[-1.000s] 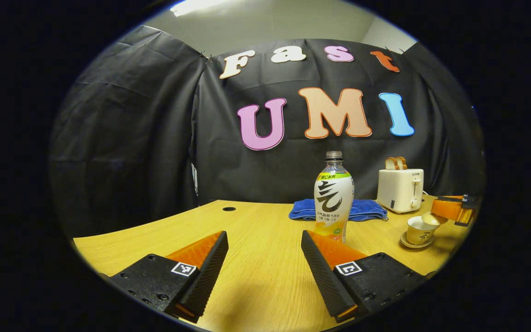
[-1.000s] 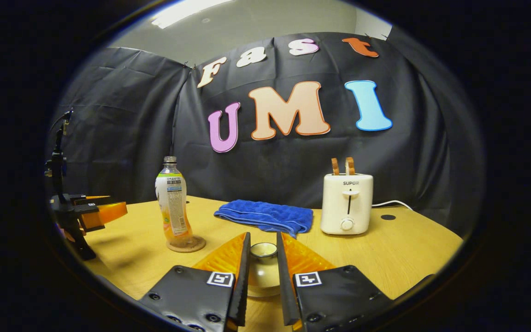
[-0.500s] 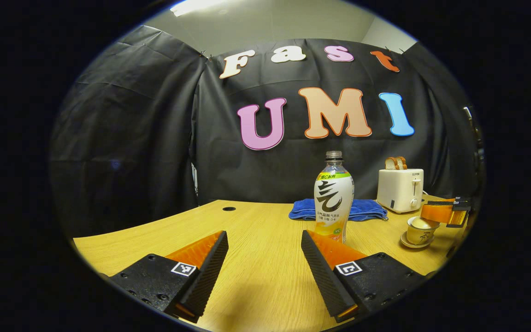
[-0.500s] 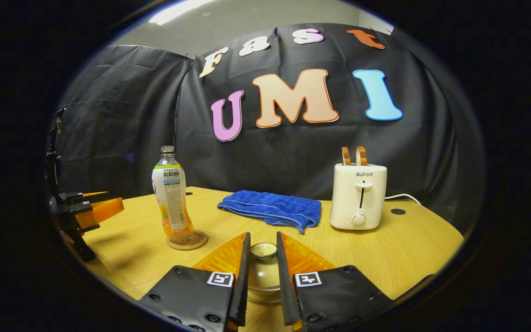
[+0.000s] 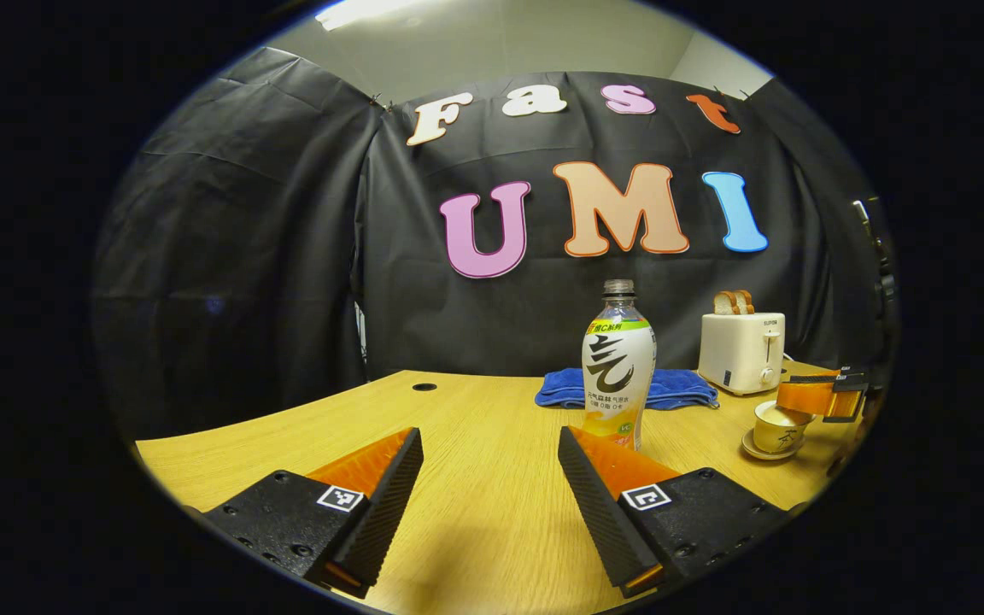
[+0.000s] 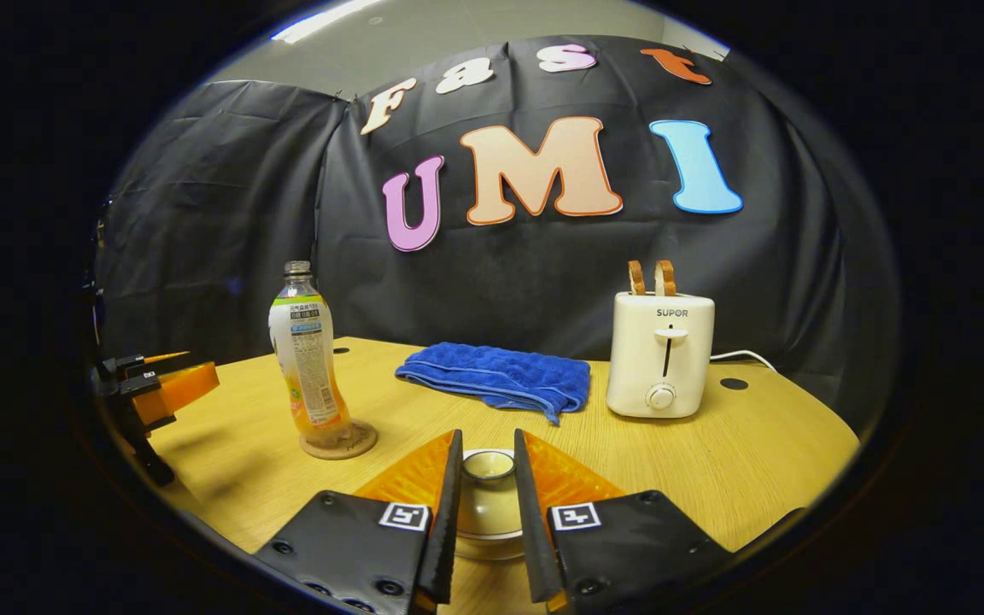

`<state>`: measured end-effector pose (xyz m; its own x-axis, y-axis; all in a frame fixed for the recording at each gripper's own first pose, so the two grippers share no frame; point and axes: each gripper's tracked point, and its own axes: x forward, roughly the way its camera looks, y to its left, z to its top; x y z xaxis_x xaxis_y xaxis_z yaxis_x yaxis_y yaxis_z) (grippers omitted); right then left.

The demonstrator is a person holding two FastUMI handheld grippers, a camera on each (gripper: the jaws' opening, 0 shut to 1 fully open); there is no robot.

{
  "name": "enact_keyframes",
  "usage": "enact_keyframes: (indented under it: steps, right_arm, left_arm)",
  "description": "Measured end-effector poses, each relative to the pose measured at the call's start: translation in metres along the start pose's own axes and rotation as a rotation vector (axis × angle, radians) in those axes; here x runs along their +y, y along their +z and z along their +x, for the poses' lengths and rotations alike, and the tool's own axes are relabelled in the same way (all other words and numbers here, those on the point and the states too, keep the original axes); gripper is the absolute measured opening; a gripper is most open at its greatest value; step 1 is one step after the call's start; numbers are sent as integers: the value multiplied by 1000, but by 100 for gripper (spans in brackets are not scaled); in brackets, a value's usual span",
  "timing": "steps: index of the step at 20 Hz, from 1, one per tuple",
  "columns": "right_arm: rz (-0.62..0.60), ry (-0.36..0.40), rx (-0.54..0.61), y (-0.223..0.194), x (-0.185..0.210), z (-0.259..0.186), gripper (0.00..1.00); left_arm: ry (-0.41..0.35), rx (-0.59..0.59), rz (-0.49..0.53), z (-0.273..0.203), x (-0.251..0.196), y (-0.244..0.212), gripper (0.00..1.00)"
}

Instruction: Open the teacup lid with one hand, grasp the water bottle and pour water into the teacup with the other hand; after pouring, place the water bottle on the coaster and then close the teacup lid.

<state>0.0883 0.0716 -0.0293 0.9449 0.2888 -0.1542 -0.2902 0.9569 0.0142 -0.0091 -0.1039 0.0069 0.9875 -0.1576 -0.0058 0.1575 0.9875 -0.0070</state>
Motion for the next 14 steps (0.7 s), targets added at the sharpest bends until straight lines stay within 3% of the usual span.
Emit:
enact_keyframes:
  steps: [1, 2, 8, 14]
  right_arm:
    - [0, 4, -1, 0, 1, 1, 38]
    - [-1, 6, -5, 1, 2, -1, 52]
    - [0, -10, -56, 8, -2, -14, 94]
    - [1, -20, -115, 13, -5, -37, 94]
  left_arm:
    - [0, 0, 0, 0, 0, 0, 93]
    - [0, 0, 0, 0, 0, 0, 93]
    - [-1, -1, 0, 1, 0, 0, 93]
    - [-1, -1, 1, 2, 0, 0, 93]
